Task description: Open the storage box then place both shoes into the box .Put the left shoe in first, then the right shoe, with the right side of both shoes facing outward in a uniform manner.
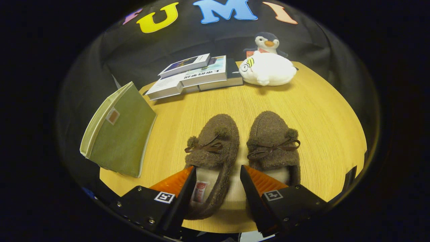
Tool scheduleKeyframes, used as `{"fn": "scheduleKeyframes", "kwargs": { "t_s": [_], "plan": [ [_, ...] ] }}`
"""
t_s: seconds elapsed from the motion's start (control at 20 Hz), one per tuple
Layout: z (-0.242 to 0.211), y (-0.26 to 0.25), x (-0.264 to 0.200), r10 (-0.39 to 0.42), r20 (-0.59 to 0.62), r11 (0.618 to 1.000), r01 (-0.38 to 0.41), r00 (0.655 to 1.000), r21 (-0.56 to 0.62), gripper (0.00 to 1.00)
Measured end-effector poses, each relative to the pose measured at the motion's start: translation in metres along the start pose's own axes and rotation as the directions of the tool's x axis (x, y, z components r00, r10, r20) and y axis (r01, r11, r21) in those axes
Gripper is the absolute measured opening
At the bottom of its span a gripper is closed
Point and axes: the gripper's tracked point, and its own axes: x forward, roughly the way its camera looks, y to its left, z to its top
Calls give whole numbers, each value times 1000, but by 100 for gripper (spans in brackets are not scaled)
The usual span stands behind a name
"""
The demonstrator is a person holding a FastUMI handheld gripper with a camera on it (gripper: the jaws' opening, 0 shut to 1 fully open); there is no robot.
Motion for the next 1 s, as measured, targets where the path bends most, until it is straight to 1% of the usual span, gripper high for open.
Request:
{"fn": "scheduleKeyframes", "kwargs": {
  "t_s": [0.2, 0.3, 0.35, 0.4, 0.5, 0.55, 0.6, 0.65, 0.75, 0.8, 0.85, 1.0],
  "plan": [
    [-6, 0, 7, -7, -44, 1000, 7, 999, -13, 81],
    [-8, -3, 14, -24, -60, 999, 23, 998, -23, 81],
    [-11, -5, 16, -32, -77, 999, 31, 996, -16, 66],
    [-12, -4, 18, -25, -89, 1000, 25, 996, 0, 62],
    [-12, -2, 19, -1, -99, 999, 5, 995, 37, 62],
    [-10, -9, 21, -21, -95, 998, 27, 995, 62, 51],
    [-11, -6, 20, 0, -106, 996, 10, 994, 93, 39],
    [-13, -6, 24, 13, -111, 993, 0, 994, 118, 36],
    [-13, -4, 22, 44, -127, 987, -24, 991, 160, 36],
    [-10, -13, 16, 17, -117, 979, 7, 993, 201, 36],
    [-11, -9, 20, 37, -128, 968, -4, 991, 251, 5],
    [-10, -5, 15, 70, -137, 959, -29, 988, 282, 5]
  ]
}}
